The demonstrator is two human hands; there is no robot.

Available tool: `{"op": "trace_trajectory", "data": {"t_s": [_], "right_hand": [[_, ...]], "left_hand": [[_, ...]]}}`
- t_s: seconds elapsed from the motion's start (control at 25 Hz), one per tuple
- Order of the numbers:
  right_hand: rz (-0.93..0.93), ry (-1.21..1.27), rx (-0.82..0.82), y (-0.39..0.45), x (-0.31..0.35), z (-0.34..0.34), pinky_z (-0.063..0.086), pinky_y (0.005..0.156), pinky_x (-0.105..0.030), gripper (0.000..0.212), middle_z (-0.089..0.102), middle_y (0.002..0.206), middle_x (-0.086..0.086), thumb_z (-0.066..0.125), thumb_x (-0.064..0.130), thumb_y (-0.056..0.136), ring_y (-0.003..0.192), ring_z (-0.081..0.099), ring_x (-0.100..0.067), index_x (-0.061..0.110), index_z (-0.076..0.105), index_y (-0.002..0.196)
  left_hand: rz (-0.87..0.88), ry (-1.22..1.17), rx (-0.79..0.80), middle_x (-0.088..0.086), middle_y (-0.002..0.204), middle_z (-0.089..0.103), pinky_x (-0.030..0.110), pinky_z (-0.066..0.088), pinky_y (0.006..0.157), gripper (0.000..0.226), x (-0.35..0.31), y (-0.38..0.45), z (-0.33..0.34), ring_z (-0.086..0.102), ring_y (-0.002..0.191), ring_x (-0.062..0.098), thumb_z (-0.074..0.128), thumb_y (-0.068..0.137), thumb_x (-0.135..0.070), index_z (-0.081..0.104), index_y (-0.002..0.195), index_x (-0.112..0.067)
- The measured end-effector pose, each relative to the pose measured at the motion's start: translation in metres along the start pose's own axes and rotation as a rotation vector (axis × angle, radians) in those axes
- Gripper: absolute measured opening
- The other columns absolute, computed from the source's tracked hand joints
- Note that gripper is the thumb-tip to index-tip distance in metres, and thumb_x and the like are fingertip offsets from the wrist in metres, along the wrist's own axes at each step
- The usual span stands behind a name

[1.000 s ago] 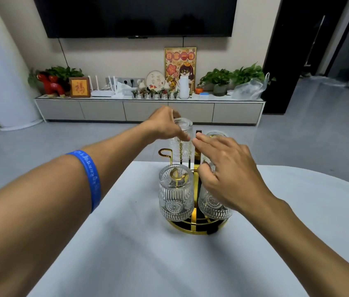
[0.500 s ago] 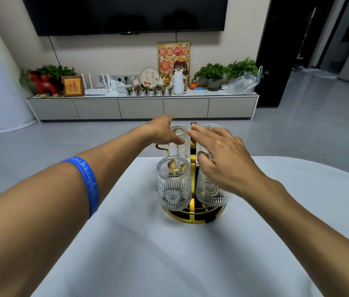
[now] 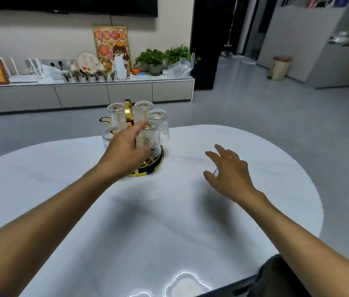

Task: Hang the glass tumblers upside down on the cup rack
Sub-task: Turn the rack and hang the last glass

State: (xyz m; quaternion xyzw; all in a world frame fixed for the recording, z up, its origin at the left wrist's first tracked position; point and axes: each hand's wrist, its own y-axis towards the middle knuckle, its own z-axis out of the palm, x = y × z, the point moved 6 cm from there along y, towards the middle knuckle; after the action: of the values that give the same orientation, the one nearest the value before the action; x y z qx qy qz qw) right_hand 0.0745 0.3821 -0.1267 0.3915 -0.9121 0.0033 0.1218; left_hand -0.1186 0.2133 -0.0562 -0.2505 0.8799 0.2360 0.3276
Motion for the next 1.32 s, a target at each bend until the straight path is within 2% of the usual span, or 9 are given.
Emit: {"op": "trace_trajectory", "data": {"t_s": [0.2, 0.4, 0.56, 0.64, 0.84, 0.96, 1.12, 1.2, 1.32], "right_hand": [[0.183, 0.157, 0.184, -0.027, -0.038, 0.008, 0.036, 0.104, -0.047, 0.095, 0.024, 0.159, 0.001, 0.064, 0.064, 0.072, 0.135, 0.038, -0.032, 0.03, 0.02, 0.15], [0.24, 0.187, 0.16, -0.03, -0.021, 0.001, 0.046, 0.079, -0.036, 0.077, 0.047, 0.125, -0.005, 0.076, 0.043, 0.063, 0.107, 0.056, -0.033, 0.021, 0.045, 0.129], [0.094, 0.923, 0.067, -0.027, 0.047, -0.018, 0.048, 0.074, -0.03, 0.066, 0.058, 0.112, 0.006, 0.084, 0.043, 0.048, 0.1, 0.06, -0.014, 0.034, 0.056, 0.108], [0.001, 1.215, 0.032, -0.02, 0.086, -0.031, 0.049, 0.071, -0.026, 0.062, 0.062, 0.109, 0.006, 0.086, 0.042, 0.047, 0.098, 0.063, -0.009, 0.035, 0.059, 0.103], [-0.091, 1.468, 0.025, 0.008, 0.154, -0.039, 0.045, 0.075, -0.028, 0.069, 0.061, 0.118, 0.006, 0.086, 0.042, 0.049, 0.108, 0.06, -0.009, 0.035, 0.059, 0.112], [-0.143, 1.445, 0.063, 0.027, 0.173, -0.033, 0.047, 0.074, -0.027, 0.068, 0.06, 0.119, 0.007, 0.086, 0.045, 0.051, 0.107, 0.061, -0.009, 0.039, 0.058, 0.112], [-0.267, 1.382, 0.219, 0.068, 0.195, -0.032, 0.054, 0.079, -0.035, 0.05, 0.066, 0.122, 0.001, 0.063, 0.061, 0.074, 0.106, 0.066, -0.015, 0.033, 0.064, 0.115], [-0.294, 1.082, 0.088, 0.099, 0.195, -0.04, 0.049, 0.091, -0.039, 0.054, 0.061, 0.132, -0.001, 0.045, 0.059, 0.087, 0.115, 0.058, -0.018, 0.025, 0.059, 0.127], [-0.485, 0.348, -0.113, 0.129, 0.209, -0.049, 0.043, 0.097, -0.049, 0.041, 0.054, 0.138, -0.007, 0.035, 0.032, 0.098, 0.119, 0.052, -0.029, 0.015, 0.051, 0.132]], "left_hand": [[-0.05, -0.063, 0.108, 0.002, 0.151, 0.043, 0.04, 0.037, 0.109, 0.068, -0.02, -0.032, 0.043, 0.04, 0.137, 0.022, 0.063, 0.085, -0.017, 0.037, 0.148, -0.025], [-0.082, -0.059, 0.137, 0.003, 0.137, 0.059, 0.036, 0.044, 0.102, 0.053, -0.011, -0.046, 0.044, 0.056, 0.12, 0.018, 0.065, 0.085, -0.019, 0.054, 0.137, -0.018], [-0.269, -0.407, 0.114, -0.007, 0.123, 0.064, 0.022, 0.049, 0.08, 0.051, 0.007, -0.049, 0.024, 0.061, 0.102, 0.002, 0.068, 0.084, -0.045, 0.059, 0.13, -0.025], [-0.349, -0.61, 0.096, -0.004, 0.12, 0.069, 0.029, 0.052, 0.083, 0.049, 0.015, -0.049, 0.01, 0.065, 0.103, 0.01, 0.063, 0.083, -0.055, 0.061, 0.125, -0.028], [-0.366, -1.014, -0.013, 0.013, 0.116, 0.071, 0.042, 0.055, 0.091, 0.043, 0.045, -0.037, -0.041, 0.068, 0.106, 0.03, 0.07, 0.08, -0.044, 0.069, 0.115, -0.018], [-0.363, -1.096, -0.145, 0.018, 0.113, 0.071, 0.043, 0.057, 0.087, 0.044, 0.057, -0.028, -0.056, 0.069, 0.097, 0.033, 0.076, 0.073, -0.033, 0.069, 0.11, -0.01], [-0.131, -0.978, -0.422, -0.001, 0.088, 0.075, 0.032, 0.058, 0.064, 0.023, 0.063, 0.005, -0.115, 0.07, 0.085, 0.019, 0.079, 0.072, -0.025, 0.069, 0.092, -0.022], [-0.051, -0.821, -0.494, -0.002, 0.09, 0.074, 0.033, 0.058, 0.066, 0.025, 0.064, 0.028, -0.149, 0.071, 0.084, 0.014, 0.08, 0.07, -0.026, 0.07, 0.093, -0.024], [0.029, -0.369, -0.476, 0.0, 0.101, 0.07, 0.024, 0.055, 0.069, 0.035, 0.059, 0.059, -0.169, 0.066, 0.084, 0.004, 0.086, 0.067, -0.03, 0.071, 0.098, -0.022]]}}
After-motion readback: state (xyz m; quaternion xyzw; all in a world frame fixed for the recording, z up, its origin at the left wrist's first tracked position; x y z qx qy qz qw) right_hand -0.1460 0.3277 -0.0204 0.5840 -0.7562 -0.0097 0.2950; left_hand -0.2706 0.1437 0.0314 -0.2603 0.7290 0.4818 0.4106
